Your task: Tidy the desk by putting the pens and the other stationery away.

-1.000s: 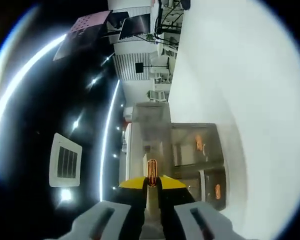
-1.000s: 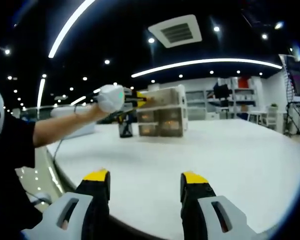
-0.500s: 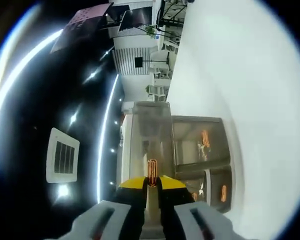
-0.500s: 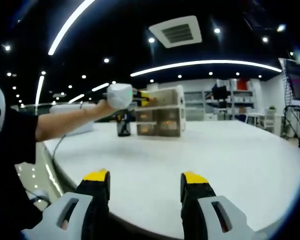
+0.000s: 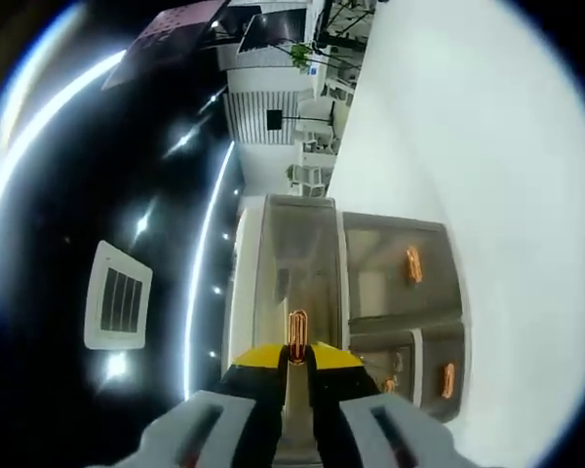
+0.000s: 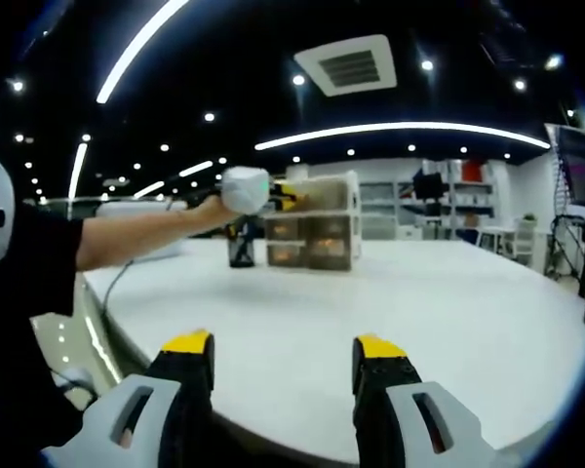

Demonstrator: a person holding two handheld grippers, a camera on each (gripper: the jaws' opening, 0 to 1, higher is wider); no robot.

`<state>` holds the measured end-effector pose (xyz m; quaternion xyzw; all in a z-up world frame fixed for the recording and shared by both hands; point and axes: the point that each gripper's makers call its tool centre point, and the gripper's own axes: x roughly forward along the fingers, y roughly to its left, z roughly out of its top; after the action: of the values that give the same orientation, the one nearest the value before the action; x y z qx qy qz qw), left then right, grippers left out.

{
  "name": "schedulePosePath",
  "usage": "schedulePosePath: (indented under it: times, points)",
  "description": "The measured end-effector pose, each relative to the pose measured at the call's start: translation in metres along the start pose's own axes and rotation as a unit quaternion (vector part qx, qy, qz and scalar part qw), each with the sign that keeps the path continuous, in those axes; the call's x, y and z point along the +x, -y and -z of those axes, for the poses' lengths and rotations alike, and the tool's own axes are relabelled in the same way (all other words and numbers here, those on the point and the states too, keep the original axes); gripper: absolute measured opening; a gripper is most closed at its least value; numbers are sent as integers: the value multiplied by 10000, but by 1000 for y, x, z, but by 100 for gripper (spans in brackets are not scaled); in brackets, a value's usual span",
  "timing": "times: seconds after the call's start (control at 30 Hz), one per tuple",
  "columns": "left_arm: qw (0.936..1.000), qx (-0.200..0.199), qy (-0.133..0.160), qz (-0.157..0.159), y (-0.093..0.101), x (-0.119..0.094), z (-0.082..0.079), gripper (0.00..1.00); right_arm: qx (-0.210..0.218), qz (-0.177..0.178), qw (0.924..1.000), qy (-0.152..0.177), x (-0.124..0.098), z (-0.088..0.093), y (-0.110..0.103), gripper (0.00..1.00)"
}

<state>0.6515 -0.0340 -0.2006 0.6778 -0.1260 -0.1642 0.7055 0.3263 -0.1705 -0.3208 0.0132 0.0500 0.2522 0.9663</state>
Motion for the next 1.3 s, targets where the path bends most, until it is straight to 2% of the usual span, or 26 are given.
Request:
schedulePosePath:
  times: [0.4,0.77,0.83,0.87,0.9,0.93,1.0,1.03,1.07,1.1,1.17,1.23,1.3]
  points:
    - [10000,-33,11,27,0,13,6,10,18,19,10000,-35,1,2,-2,54]
    - [9997,-241,-7,55,-1,17,9,10,-14,81,9999,-57,-1,3,-2,54]
    - [9994,-355,8,56,-1,16,8,10,-45,102,9999,-80,0,5,-3,54]
    - [9983,-567,33,119,1,15,8,11,-44,99,9999,-89,0,6,-3,54]
    - [9958,-889,89,213,3,14,7,13,-43,92,9999,-92,1,6,-4,54]
    - [9888,-1452,200,296,3,13,5,15,-48,84,9999,-93,1,6,-5,54]
    - [9660,-2469,590,483,0,6,-3,15,-80,78,9999,-90,2,5,-6,54]
    - [9561,-2783,609,682,3,2,-4,15,-82,74,9999,-77,2,4,-7,54]
    - [9512,-2919,624,780,3,1,-3,16,-77,56,9999,-57,2,2,-8,54]
    - [9434,-3113,668,930,8,-6,-6,18,-75,47,9999,-49,2,2,-9,54]
    - [9397,-3198,769,935,11,-15,-10,23,-91,27,9999,-46,3,1,-11,54]
    - [9214,-3608,972,1066,15,-33,-19,28,-105,-6,9999,-47,4,0,-14,54]
    - [9066,-3920,1044,1161,16,-47,-18,31,-114,-41,9999,-46,5,-1,-16,54]
